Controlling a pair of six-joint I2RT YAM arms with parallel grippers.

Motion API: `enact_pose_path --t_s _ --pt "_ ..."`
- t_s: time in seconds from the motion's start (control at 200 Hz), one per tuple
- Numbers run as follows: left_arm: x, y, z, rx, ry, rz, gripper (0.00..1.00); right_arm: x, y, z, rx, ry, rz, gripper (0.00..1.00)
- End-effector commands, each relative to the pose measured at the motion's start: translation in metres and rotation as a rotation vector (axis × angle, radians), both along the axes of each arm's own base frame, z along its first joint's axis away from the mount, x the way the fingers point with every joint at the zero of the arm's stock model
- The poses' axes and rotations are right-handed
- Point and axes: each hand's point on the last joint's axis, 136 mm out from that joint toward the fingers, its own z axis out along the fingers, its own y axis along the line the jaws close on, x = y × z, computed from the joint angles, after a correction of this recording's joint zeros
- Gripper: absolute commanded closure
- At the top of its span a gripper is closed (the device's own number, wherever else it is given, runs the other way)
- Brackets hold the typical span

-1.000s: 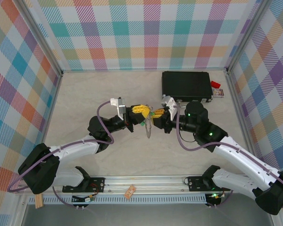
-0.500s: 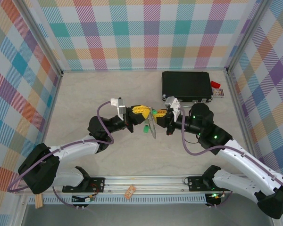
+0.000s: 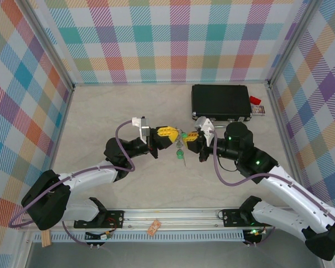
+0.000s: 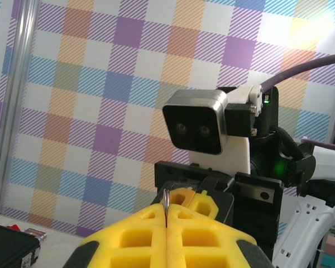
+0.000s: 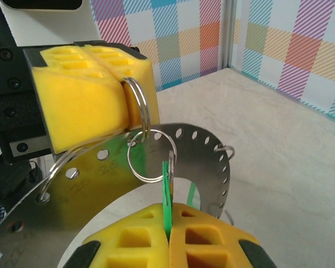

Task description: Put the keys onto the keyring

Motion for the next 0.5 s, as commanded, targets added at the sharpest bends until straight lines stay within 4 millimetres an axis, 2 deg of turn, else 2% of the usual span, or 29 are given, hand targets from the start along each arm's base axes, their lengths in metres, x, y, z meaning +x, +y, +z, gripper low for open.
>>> enact_pose_path --t_s 0.0,0.495 --pt "-0.01 0.001 0.015 -0.036 -0.05 -0.034 1.0 -0.005 -0.004 0.024 0.008 -0.071 0.007 1.0" --pt "-0.01 -0.003 0.007 -0.012 -0.045 -0.053 1.0 -0.005 -0.004 0.039 -0.016 -0.114 0.021 1.0"
